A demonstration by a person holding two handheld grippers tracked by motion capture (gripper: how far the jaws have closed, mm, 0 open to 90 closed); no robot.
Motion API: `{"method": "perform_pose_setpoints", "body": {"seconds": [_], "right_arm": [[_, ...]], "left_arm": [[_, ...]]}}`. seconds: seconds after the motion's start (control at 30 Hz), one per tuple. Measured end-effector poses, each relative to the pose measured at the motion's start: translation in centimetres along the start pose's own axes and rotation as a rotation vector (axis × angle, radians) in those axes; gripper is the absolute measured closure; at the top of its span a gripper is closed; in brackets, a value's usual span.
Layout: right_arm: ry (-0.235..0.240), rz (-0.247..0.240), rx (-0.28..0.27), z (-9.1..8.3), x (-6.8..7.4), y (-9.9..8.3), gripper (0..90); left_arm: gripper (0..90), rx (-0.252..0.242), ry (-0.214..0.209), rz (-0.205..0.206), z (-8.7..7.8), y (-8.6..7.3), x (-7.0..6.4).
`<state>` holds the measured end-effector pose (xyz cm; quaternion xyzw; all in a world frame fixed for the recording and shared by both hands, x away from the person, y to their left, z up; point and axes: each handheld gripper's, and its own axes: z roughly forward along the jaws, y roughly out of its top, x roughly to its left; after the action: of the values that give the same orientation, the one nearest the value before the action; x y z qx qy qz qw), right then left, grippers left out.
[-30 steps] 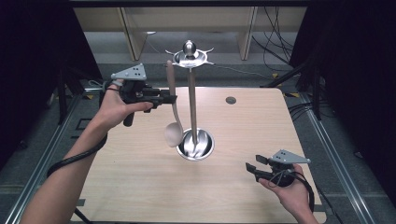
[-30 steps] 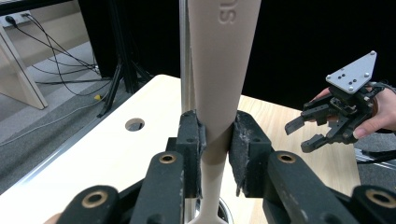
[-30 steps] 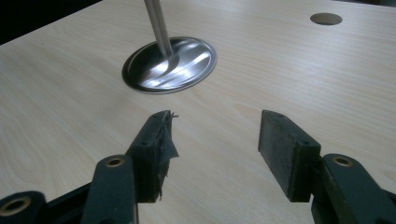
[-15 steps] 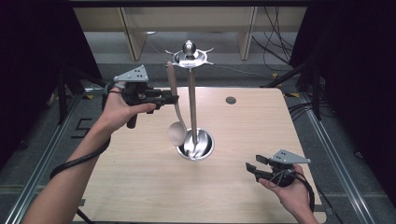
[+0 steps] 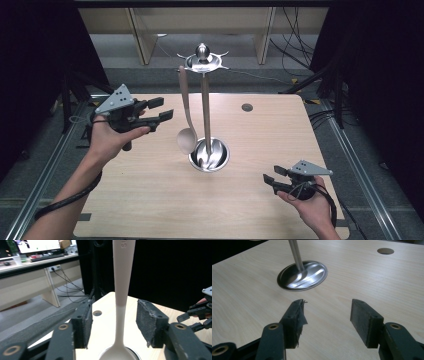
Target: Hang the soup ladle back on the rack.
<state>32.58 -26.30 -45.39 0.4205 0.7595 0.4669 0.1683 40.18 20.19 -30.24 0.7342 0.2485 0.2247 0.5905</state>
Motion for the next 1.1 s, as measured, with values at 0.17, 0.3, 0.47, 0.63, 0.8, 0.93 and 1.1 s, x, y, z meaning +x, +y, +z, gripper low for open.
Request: {"method": "perform_pose_setpoints", "body": {"seconds": [0.17,0.3,0.47,0.63,0.8,0.93,1.1], "right_arm": [[0.004,0.038,0.018,-0.1,0.2,0.0,45.0],[0.006,0.028,0.015,-0.1,0.2,0.0,45.1],[0.006,0.020,0.013,0.0,0.1,0.0,45.0],[0.007,0.020,0.013,0.0,0.1,0.0,45.0],[0.009,0.027,0.023,-0.1,0.2,0.0,45.0],[0.009,0.027,0.023,-0.1,0.2,0.0,45.0],[0.003,-0.017,0.003,0.0,-0.1,0.0,45.0]], "left_arm": [[37.4,-0.003,0.056,0.020,-1.3,-1.0,-0.6],[35.2,-0.001,0.076,0.013,-2.0,-2.1,-1.0],[34.8,0.010,0.086,0.001,-2.8,-3.6,-1.6],[34.4,0.021,0.118,0.017,-3.4,-5.1,-2.1],[34.3,0.024,0.133,-0.002,-4.0,-6.9,-2.3],[34.1,0.052,0.157,-0.009,-4.4,-8.9,-2.4],[32.7,0.113,0.182,-0.046,-4.4,-12.2,-2.2]]}}
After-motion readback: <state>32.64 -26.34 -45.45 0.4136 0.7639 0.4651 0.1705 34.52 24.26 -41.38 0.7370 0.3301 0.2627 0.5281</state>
